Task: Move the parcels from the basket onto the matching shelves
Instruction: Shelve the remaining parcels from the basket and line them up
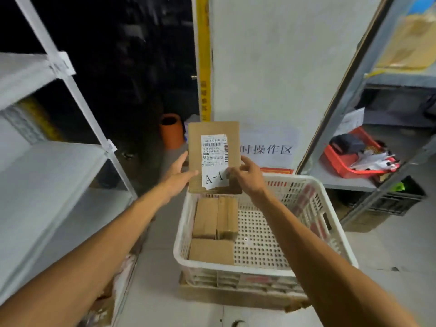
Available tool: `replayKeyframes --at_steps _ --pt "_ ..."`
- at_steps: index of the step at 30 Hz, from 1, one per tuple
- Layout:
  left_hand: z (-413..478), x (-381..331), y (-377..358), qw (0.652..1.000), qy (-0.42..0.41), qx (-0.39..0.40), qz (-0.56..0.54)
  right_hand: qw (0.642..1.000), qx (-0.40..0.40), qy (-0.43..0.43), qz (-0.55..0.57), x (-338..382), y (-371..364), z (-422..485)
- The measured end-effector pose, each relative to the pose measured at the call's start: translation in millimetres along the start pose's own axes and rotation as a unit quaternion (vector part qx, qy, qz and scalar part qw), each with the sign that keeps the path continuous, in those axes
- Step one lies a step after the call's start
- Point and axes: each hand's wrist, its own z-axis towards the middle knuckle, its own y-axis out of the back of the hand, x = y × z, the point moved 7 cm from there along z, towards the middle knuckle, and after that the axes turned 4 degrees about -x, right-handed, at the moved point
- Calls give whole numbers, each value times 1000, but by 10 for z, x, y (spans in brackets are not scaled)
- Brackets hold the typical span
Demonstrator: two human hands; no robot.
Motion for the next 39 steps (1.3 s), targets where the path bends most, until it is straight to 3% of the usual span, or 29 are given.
replayKeyframes --at_steps 3,10,21,29,39 --pt "-204 -259 626 995 -38 -85 21 997 46 64 14 496 -345 65" --pt "-1052 -781 1732 969 -78 -217 -87 967 179 180 30 1477 -1300 -12" --pt "-2693 -972 2509 900 -90 -424 -32 871 420 253 41 2306 -2443 -964" --pt "-3912 -1103 2881 825 -93 -557 14 808 507 294 59 2732 -2999 -2032" --pt "-5205 -984 3411 755 -90 -644 87 745 546 374 81 3076 -3694 -3338"
